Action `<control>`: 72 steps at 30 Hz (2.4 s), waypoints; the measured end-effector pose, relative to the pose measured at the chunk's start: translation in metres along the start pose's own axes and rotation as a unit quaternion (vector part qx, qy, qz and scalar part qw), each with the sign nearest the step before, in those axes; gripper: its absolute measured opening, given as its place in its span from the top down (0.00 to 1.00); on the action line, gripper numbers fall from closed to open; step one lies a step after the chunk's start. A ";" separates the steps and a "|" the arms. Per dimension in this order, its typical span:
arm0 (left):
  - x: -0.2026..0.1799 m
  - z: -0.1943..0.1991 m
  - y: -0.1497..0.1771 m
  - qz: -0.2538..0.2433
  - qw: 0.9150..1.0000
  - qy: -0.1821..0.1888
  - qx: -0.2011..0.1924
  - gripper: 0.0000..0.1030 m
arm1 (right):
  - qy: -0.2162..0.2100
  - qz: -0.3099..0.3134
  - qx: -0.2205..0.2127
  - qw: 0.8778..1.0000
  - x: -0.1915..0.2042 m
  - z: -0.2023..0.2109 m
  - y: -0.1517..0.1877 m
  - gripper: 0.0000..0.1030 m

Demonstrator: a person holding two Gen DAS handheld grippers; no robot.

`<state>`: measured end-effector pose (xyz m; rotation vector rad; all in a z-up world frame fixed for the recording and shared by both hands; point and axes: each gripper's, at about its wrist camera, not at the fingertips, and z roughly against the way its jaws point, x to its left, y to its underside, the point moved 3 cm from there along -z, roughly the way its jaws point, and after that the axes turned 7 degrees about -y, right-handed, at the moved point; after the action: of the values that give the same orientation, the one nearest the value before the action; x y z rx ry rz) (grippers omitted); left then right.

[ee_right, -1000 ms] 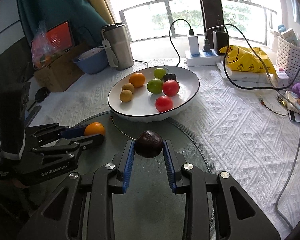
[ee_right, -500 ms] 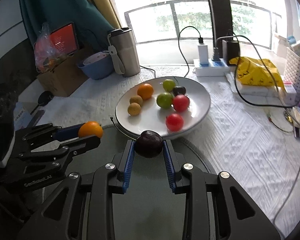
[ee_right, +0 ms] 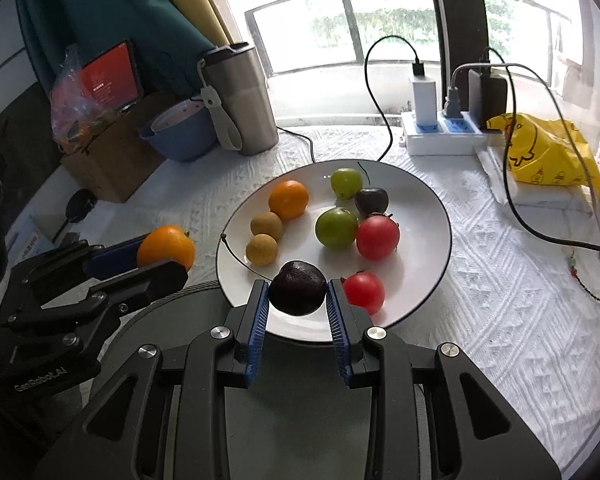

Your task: Organize fruits

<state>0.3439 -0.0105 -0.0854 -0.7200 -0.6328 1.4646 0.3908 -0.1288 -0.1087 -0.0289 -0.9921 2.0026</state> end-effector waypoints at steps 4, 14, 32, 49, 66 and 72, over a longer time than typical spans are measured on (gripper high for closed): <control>-0.002 -0.008 -0.001 -0.001 1.000 0.004 0.004 0.67 | 0.009 -0.003 0.009 1.000 -0.006 -0.006 0.002 0.69; -0.018 -0.024 -0.004 -0.021 1.000 0.010 0.017 0.67 | 0.044 -0.007 -0.005 0.999 -0.023 0.006 0.000 0.69; -0.027 -0.049 0.001 -0.030 0.998 0.013 0.057 0.66 | 0.046 -0.002 -0.001 0.999 -0.020 0.005 -0.001 0.69; -0.017 -0.007 0.002 -0.008 0.999 0.023 0.023 0.60 | 0.059 0.012 -0.020 0.998 0.007 0.030 0.006 0.69; -0.009 0.065 0.020 0.002 1.000 0.011 -0.028 0.56 | 0.069 0.042 -0.051 0.995 0.057 0.072 0.021 0.69; -0.005 0.095 0.028 0.000 0.998 -0.013 -0.062 0.55 | 0.076 0.050 -0.061 0.994 0.072 0.087 0.029 0.69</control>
<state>0.2534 -0.0112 -0.0453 -0.7975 -0.7498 1.4453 0.2944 -0.1409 -0.0443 -0.2979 -1.0298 1.9951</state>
